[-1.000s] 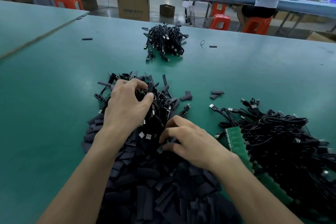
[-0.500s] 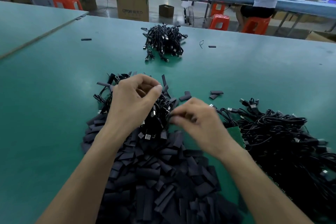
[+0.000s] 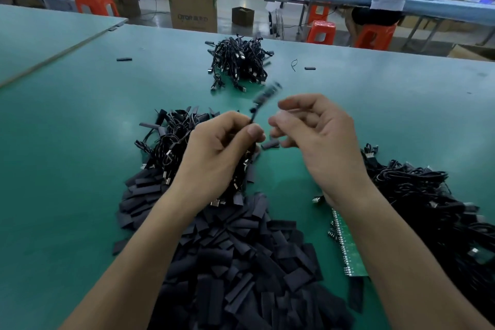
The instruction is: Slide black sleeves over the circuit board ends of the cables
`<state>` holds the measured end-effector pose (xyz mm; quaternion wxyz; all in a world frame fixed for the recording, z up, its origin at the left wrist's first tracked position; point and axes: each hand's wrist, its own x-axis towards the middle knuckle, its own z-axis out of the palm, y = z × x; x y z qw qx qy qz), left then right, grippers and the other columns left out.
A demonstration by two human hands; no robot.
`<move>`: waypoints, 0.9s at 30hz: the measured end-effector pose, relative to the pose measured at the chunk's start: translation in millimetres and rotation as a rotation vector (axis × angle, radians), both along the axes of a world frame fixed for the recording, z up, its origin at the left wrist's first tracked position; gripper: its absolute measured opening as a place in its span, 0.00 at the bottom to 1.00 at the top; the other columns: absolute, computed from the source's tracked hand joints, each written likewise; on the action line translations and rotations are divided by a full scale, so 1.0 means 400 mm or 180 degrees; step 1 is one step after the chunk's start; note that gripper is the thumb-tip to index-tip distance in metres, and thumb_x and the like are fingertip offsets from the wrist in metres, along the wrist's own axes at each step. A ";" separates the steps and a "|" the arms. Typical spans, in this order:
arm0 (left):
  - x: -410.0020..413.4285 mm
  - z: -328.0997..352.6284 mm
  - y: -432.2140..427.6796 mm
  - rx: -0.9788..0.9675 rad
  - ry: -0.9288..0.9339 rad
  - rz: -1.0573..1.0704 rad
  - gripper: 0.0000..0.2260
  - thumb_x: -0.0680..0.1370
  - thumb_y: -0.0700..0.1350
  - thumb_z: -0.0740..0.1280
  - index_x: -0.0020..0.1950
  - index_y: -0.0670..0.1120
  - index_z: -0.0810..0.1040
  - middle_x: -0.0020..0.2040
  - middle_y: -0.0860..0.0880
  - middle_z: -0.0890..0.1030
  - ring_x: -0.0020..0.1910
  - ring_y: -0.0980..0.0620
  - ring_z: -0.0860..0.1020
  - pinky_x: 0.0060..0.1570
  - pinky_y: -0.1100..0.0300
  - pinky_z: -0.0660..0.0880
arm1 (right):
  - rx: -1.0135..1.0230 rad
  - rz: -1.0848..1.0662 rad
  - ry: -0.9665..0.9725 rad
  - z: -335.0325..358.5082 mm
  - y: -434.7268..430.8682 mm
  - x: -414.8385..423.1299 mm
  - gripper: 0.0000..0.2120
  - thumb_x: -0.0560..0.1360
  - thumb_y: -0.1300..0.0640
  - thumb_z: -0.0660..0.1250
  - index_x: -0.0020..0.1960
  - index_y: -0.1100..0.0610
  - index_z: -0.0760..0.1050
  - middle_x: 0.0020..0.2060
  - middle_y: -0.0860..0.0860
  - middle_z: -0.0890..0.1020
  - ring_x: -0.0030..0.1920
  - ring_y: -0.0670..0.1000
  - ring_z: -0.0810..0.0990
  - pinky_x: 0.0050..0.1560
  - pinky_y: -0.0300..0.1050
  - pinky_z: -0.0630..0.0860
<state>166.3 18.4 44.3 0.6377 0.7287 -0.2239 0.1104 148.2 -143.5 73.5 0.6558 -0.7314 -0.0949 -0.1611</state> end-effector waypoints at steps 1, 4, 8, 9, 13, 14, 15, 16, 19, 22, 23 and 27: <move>0.004 -0.002 0.004 0.0014 0.0021 0.0141 0.06 0.82 0.43 0.66 0.49 0.42 0.81 0.40 0.47 0.84 0.39 0.46 0.82 0.41 0.53 0.80 | -0.0268 -0.0145 0.0216 -0.011 -0.009 0.003 0.06 0.77 0.59 0.71 0.51 0.50 0.78 0.40 0.51 0.86 0.40 0.46 0.84 0.40 0.35 0.77; 0.019 -0.008 0.015 0.0133 0.0085 0.0488 0.05 0.82 0.45 0.65 0.50 0.49 0.79 0.38 0.53 0.83 0.35 0.52 0.81 0.38 0.58 0.79 | -0.1208 -0.0033 0.0797 -0.050 -0.032 0.005 0.06 0.77 0.57 0.72 0.52 0.48 0.79 0.41 0.49 0.84 0.41 0.48 0.83 0.40 0.36 0.77; 0.024 -0.021 0.017 0.0143 0.0285 0.0628 0.03 0.82 0.45 0.65 0.49 0.51 0.77 0.33 0.53 0.82 0.29 0.58 0.77 0.33 0.64 0.75 | -0.2738 0.0417 0.1318 -0.123 -0.015 0.006 0.15 0.78 0.50 0.71 0.63 0.51 0.78 0.51 0.48 0.82 0.51 0.49 0.81 0.59 0.44 0.77; 0.024 -0.024 0.015 0.0243 0.0283 0.0666 0.03 0.82 0.46 0.65 0.48 0.51 0.76 0.32 0.52 0.82 0.29 0.57 0.77 0.33 0.60 0.75 | -0.2969 0.0443 0.1399 -0.141 -0.008 0.006 0.20 0.78 0.48 0.70 0.68 0.51 0.75 0.55 0.50 0.80 0.55 0.50 0.79 0.62 0.47 0.75; 0.026 -0.028 0.013 0.0261 0.0332 0.0779 0.10 0.80 0.52 0.67 0.46 0.51 0.67 0.28 0.50 0.80 0.24 0.56 0.74 0.32 0.57 0.72 | -0.3305 0.0647 0.1505 -0.190 0.002 0.005 0.22 0.78 0.44 0.68 0.70 0.49 0.74 0.55 0.51 0.71 0.62 0.54 0.73 0.66 0.53 0.71; 0.026 -0.028 0.014 0.0219 0.0350 0.0802 0.13 0.79 0.53 0.68 0.46 0.51 0.65 0.29 0.49 0.79 0.23 0.56 0.74 0.31 0.60 0.71 | -0.3231 0.0672 0.1503 -0.195 -0.001 0.005 0.20 0.77 0.44 0.69 0.67 0.48 0.76 0.53 0.50 0.70 0.61 0.54 0.73 0.65 0.52 0.71; 0.026 -0.028 0.015 0.0201 0.0361 0.0821 0.15 0.78 0.54 0.69 0.45 0.52 0.64 0.29 0.48 0.79 0.22 0.57 0.73 0.29 0.63 0.70 | -0.3149 0.0662 0.1486 -0.196 -0.003 0.005 0.18 0.76 0.45 0.71 0.65 0.46 0.78 0.50 0.48 0.69 0.59 0.53 0.74 0.65 0.50 0.71; 0.026 -0.028 0.015 0.0229 0.0362 0.0818 0.15 0.78 0.55 0.70 0.45 0.52 0.63 0.29 0.47 0.78 0.22 0.57 0.73 0.28 0.65 0.69 | -0.3078 0.0632 0.1450 -0.195 -0.004 0.005 0.16 0.75 0.46 0.72 0.62 0.45 0.79 0.49 0.47 0.69 0.57 0.52 0.73 0.64 0.48 0.71; 0.026 -0.027 0.016 0.0420 0.0339 0.0606 0.14 0.79 0.58 0.66 0.46 0.53 0.64 0.25 0.49 0.77 0.20 0.57 0.70 0.25 0.68 0.66 | -0.2908 0.0518 0.1291 -0.187 -0.004 0.006 0.12 0.72 0.50 0.76 0.54 0.43 0.80 0.49 0.45 0.68 0.56 0.50 0.70 0.62 0.46 0.70; 0.024 -0.023 0.017 0.0536 0.0257 0.0416 0.16 0.79 0.63 0.59 0.44 0.51 0.67 0.24 0.50 0.75 0.20 0.57 0.68 0.24 0.68 0.64 | -0.2730 0.0467 0.1146 -0.169 -0.005 0.007 0.10 0.70 0.51 0.78 0.47 0.43 0.78 0.49 0.44 0.69 0.54 0.48 0.71 0.57 0.45 0.70; 0.024 -0.023 0.016 0.0586 0.0230 0.0407 0.17 0.79 0.63 0.58 0.43 0.50 0.67 0.24 0.51 0.75 0.20 0.58 0.68 0.24 0.67 0.64 | -0.2722 0.0476 0.1113 -0.164 -0.006 0.008 0.10 0.70 0.52 0.77 0.45 0.43 0.77 0.48 0.43 0.70 0.50 0.46 0.72 0.53 0.43 0.70; 0.025 -0.030 0.015 0.0642 0.0287 0.0491 0.20 0.82 0.63 0.55 0.40 0.49 0.63 0.27 0.54 0.70 0.26 0.54 0.66 0.28 0.54 0.66 | -0.2792 0.0625 0.1184 -0.159 -0.017 0.012 0.12 0.72 0.56 0.75 0.40 0.46 0.72 0.36 0.44 0.76 0.33 0.39 0.73 0.33 0.30 0.66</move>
